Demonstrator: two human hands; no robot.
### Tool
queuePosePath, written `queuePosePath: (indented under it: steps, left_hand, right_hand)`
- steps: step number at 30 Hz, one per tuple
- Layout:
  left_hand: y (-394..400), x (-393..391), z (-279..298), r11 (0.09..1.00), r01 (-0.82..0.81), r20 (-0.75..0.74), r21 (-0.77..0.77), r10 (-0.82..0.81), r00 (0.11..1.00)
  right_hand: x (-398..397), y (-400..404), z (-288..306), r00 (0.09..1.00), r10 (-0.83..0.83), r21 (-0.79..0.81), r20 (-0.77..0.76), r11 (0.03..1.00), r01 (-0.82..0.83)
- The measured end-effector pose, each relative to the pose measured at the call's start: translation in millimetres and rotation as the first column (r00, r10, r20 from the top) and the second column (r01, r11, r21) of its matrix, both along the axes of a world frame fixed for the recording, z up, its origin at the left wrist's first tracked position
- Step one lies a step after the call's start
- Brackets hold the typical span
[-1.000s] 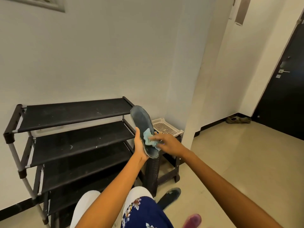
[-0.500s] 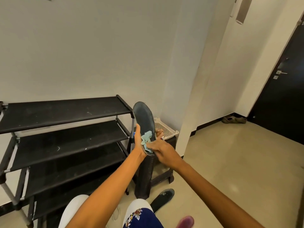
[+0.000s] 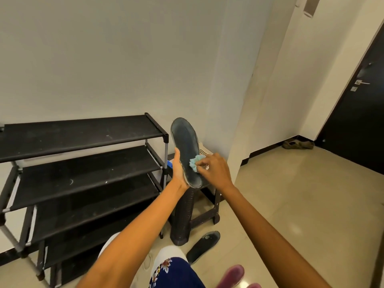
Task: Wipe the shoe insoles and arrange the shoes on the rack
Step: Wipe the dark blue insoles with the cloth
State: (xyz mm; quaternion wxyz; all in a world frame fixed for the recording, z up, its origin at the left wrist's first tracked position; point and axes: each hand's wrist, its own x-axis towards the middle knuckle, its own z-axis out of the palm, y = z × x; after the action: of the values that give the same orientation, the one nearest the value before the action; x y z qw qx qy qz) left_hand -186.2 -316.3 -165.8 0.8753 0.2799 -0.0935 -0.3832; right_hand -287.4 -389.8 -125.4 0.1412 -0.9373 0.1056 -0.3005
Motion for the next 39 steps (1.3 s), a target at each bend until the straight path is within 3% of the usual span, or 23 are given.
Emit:
queuePosePath:
  steps: [3,5,7,10,11,13,16,19,23,25,28,29,31,33,35,37,39]
  left_hand:
    - [5.0,0.5,0.5,1.0,0.007,-0.018,0.026,-0.007,1.0]
    - [6.4,7.7,0.2,1.0,0.006,0.047,0.019,-0.007,0.999]
    - [6.1,7.6,-0.3,1.0,0.016,0.017,0.012,-0.016,1.0]
    - [0.9,-4.2,3.6,0.999,0.037,-0.028,0.014,-0.037,0.999]
    - [-0.7,-8.1,5.7,0.998,0.059,-0.047,0.021,-0.058,0.997]
    - [1.5,-10.2,9.0,0.998,0.062,-0.052,0.016,-0.061,0.997]
    - [5.3,-6.9,8.4,0.997,0.074,-0.029,-0.03,-0.075,0.997]
    - [2.8,-10.8,1.4,0.999,0.043,-0.042,0.003,-0.043,0.998]
    - [-4.9,-23.7,12.1,0.997,0.008,0.016,0.073,-0.01,1.0]
    - [-4.4,-21.6,15.4,0.997,0.045,-0.002,0.056,-0.045,0.999]
    - [1.1,-12.7,14.0,0.994,0.085,-0.009,-0.069,-0.086,0.996]
    - [1.1,-12.0,12.2,0.995,0.079,-0.012,-0.061,-0.08,0.997]
    - [-0.9,-12.6,11.6,0.998,0.055,-0.007,-0.038,-0.055,0.998]
    - [-0.1,-18.1,14.5,0.999,0.051,0.016,-0.014,-0.051,0.999]
    - [-2.4,-21.3,15.1,0.999,0.028,0.006,0.015,-0.028,1.0]
    - [-3.0,-19.6,14.1,0.997,0.042,0.028,0.058,-0.044,0.999]
    - [0.3,-14.5,13.8,0.995,0.09,0.029,0.047,-0.091,0.995]
  right_hand:
    - [0.0,18.0,-1.2,0.988,0.151,0.007,0.016,0.988,-0.151]
    - [-10.3,21.7,-8.9,0.961,0.277,0.007,-0.014,0.961,-0.277]
    - [-11.7,8.8,-8.4,0.971,0.237,-0.007,-0.032,0.971,-0.237]
    - [-6.0,-1.4,1.1,0.999,0.049,0.012,0.004,0.999,-0.049]
    - [-5.3,2.0,3.4,0.998,0.064,0.032,0.022,0.997,-0.064]
    - [-10.3,15.0,4.2,0.979,0.2,0.064,0.041,0.977,-0.202]
    - [-28.6,21.1,-0.2,0.934,0.346,0.069,-0.085,0.938,-0.341]
    - [-27.5,2.9,5.8,0.957,0.239,0.016,-0.165,0.971,-0.24]
    - [-16.0,9.9,14.8,0.999,0.03,0.053,0.031,0.998,-0.031]
    - [-16.6,19.8,10.1,0.993,0.107,0.057,0.04,0.992,-0.11]
    - [-23.6,16.9,9.9,0.963,0.252,0.21,-0.096,0.951,-0.228]
    - [-23.9,11.8,12.2,0.97,0.233,0.271,-0.071,0.94,-0.206]
    - [-23.1,3.6,20.0,0.99,0.048,0.421,0.132,0.901,-0.1]
    - [-18.1,-1.1,25.9,0.962,-0.095,0.541,0.256,0.839,-0.061]
    - [-10.5,3.6,26.6,0.983,-0.046,0.563,0.176,0.824,-0.062]
    - [-1.8,12.9,16.6,0.998,0.014,0.469,0.064,0.882,-0.042]
    - [-1.0,26.2,6.1,0.998,0.037,0.393,0.055,0.918,-0.056]
